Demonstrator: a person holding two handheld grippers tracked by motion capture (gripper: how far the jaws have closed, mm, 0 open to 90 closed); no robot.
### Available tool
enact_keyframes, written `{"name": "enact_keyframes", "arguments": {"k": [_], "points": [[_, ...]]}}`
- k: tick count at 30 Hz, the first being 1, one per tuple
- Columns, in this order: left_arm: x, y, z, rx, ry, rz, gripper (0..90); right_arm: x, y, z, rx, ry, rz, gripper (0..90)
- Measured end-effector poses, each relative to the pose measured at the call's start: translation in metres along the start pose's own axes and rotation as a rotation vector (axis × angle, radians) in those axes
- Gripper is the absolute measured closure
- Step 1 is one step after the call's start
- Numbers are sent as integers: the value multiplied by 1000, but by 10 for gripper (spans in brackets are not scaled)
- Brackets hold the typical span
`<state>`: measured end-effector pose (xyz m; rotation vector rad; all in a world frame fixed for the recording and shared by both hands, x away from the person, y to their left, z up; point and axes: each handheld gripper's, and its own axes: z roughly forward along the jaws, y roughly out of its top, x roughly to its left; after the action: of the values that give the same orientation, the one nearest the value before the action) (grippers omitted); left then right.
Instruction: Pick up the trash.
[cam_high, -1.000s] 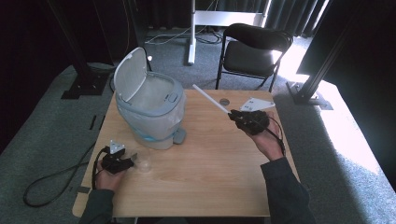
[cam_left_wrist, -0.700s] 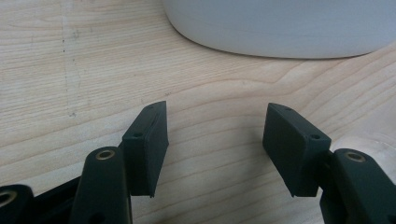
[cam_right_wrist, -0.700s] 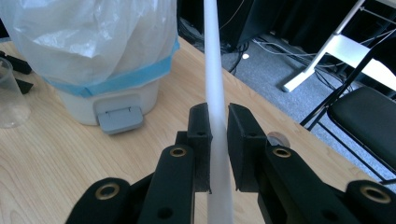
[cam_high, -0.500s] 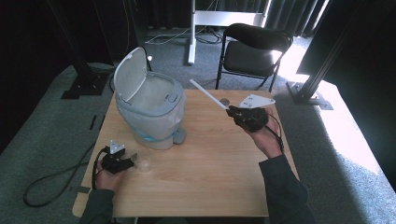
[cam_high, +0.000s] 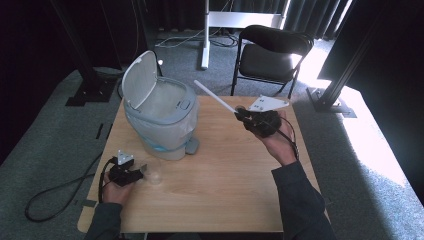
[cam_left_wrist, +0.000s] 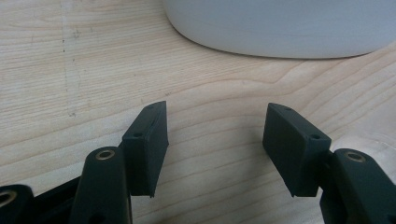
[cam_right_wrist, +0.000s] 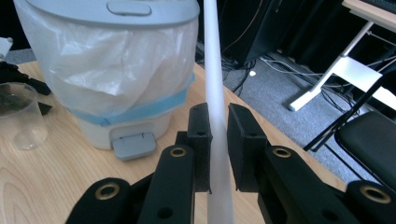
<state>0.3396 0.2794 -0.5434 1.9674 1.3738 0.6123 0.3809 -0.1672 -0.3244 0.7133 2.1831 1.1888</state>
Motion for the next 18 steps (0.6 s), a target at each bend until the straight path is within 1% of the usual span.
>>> {"name": "enact_keyframes", "arguments": {"k": [6, 18], "points": [[0, 0, 0, 0, 0, 0, 406, 7, 13, 4, -13, 16, -23, 798], [0, 0, 0, 1, -2, 0, 405, 21, 35, 15, -19, 48, -63, 798]]}}
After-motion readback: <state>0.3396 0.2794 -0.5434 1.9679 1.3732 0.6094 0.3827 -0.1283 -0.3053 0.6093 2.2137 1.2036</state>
